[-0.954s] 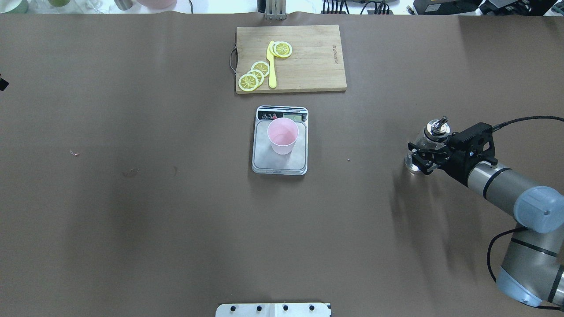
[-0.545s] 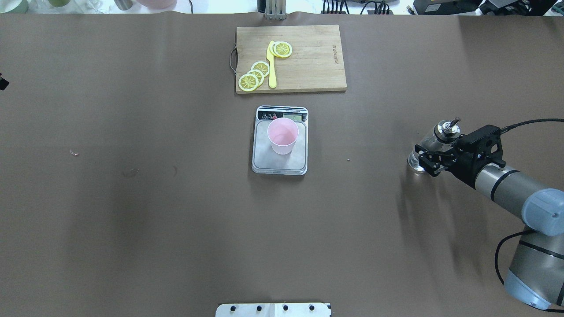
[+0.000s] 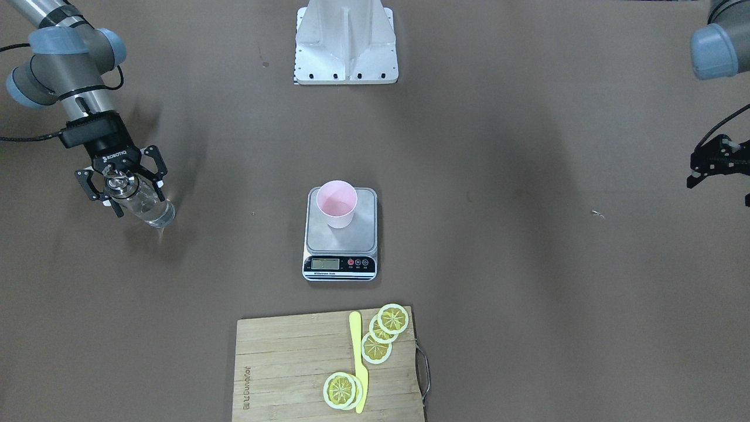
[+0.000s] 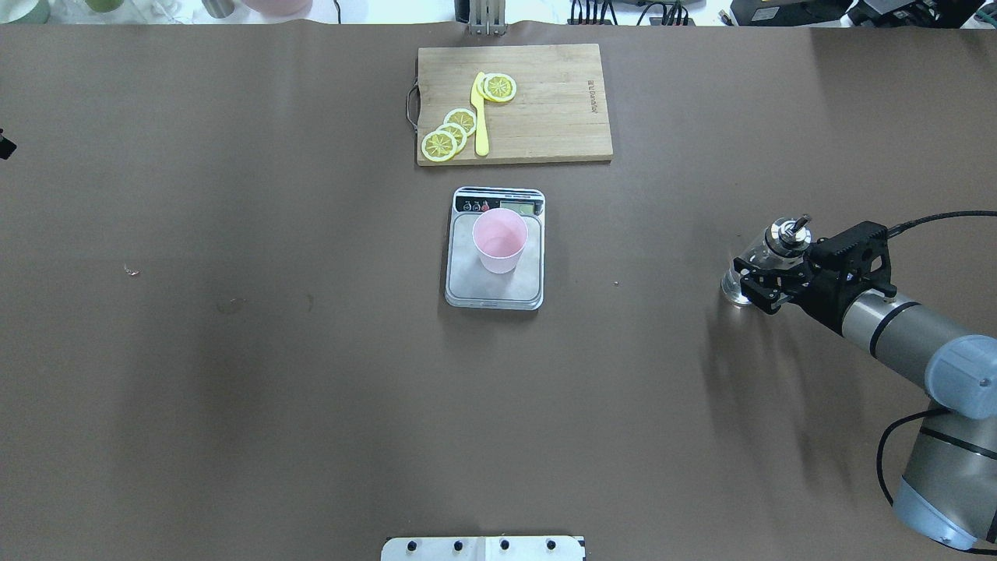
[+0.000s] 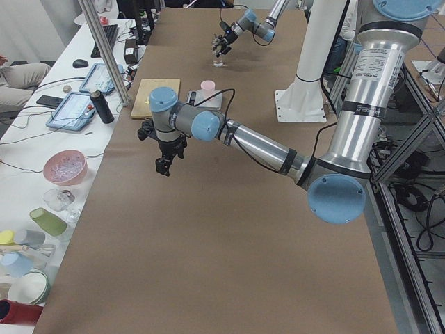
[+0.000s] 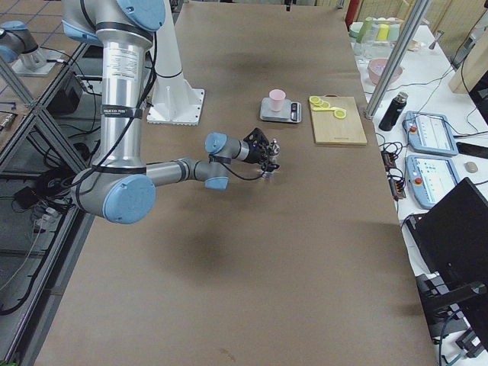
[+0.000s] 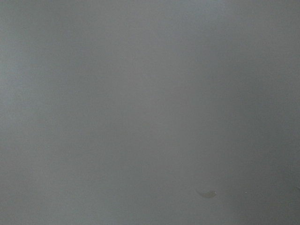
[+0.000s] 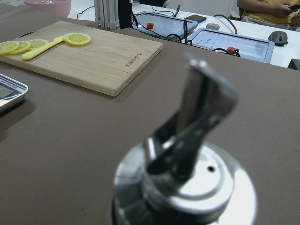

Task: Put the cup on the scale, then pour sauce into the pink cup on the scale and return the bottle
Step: 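Lower the dispenser onto the table and open the right gripper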

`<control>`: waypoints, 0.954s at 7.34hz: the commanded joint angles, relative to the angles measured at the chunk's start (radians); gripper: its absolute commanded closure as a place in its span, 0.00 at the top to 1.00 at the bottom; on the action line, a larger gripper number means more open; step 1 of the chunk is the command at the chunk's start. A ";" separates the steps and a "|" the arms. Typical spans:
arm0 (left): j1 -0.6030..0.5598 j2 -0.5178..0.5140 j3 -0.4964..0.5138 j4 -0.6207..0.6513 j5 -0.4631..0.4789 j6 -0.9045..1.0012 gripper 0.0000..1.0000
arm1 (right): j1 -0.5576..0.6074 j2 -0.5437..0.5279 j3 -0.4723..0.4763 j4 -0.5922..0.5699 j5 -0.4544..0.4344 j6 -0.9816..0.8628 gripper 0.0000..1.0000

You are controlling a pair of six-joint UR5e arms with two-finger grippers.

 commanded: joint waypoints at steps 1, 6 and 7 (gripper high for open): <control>0.000 0.000 0.000 0.000 0.000 0.000 0.97 | 0.000 0.000 0.002 0.000 0.000 0.000 1.00; 0.000 0.000 0.002 0.000 -0.002 -0.001 0.97 | -0.014 -0.041 0.002 0.050 0.017 0.069 1.00; 0.000 0.000 0.002 0.000 -0.002 -0.001 0.97 | -0.015 -0.046 0.006 0.051 0.017 0.069 1.00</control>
